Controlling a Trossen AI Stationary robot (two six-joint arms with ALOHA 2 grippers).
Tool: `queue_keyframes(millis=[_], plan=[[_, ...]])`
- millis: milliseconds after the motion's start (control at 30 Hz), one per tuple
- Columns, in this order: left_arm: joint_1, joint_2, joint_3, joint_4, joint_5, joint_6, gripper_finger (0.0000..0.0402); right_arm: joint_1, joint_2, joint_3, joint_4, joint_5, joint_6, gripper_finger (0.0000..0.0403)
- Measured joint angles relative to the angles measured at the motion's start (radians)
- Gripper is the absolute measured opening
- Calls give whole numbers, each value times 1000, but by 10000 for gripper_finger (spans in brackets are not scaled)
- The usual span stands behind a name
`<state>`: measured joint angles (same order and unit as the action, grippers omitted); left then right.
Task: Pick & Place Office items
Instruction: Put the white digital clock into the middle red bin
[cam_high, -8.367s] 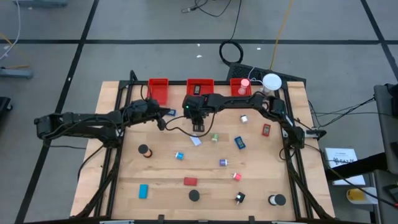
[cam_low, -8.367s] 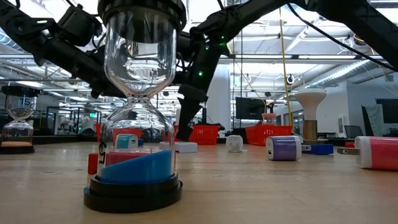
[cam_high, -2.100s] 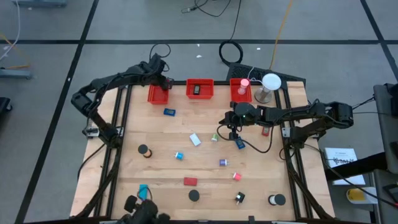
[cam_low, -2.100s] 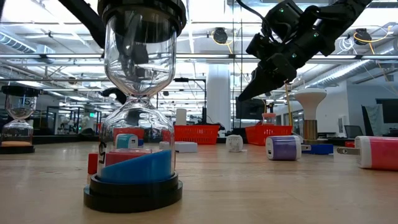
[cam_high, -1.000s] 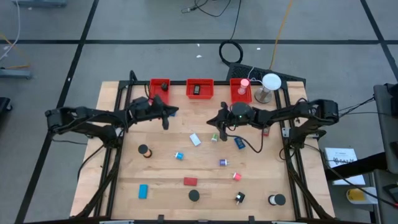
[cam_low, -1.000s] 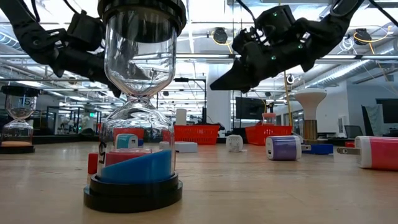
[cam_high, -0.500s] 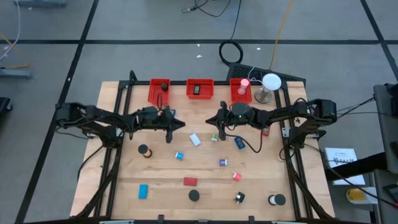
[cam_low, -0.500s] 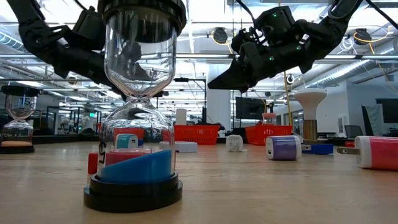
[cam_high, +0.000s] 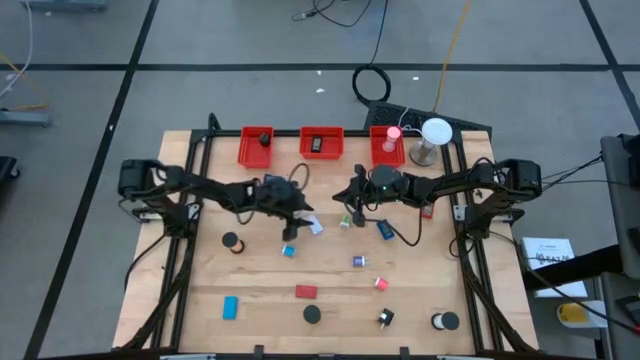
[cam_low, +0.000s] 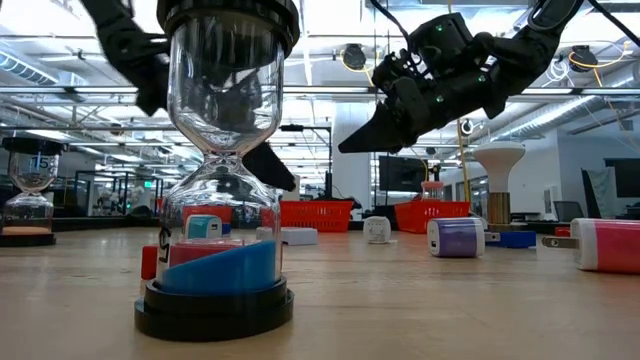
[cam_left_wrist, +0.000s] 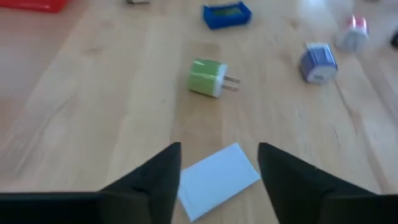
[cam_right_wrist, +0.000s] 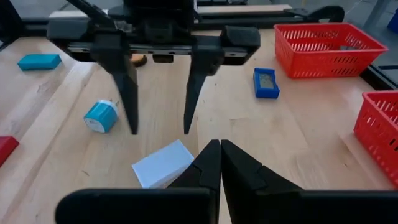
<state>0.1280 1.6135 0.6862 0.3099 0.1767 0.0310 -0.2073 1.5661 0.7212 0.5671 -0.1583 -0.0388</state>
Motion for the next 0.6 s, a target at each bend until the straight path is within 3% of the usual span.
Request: queue_keyframes(millis=[233, 600], plan=[[0, 113, 121, -119, 33, 207, 287, 0, 0, 0, -38, 0, -8, 6], [0, 183, 175, -289, -16, 401, 294, 0, 0, 0, -49, -1, -30, 6]])
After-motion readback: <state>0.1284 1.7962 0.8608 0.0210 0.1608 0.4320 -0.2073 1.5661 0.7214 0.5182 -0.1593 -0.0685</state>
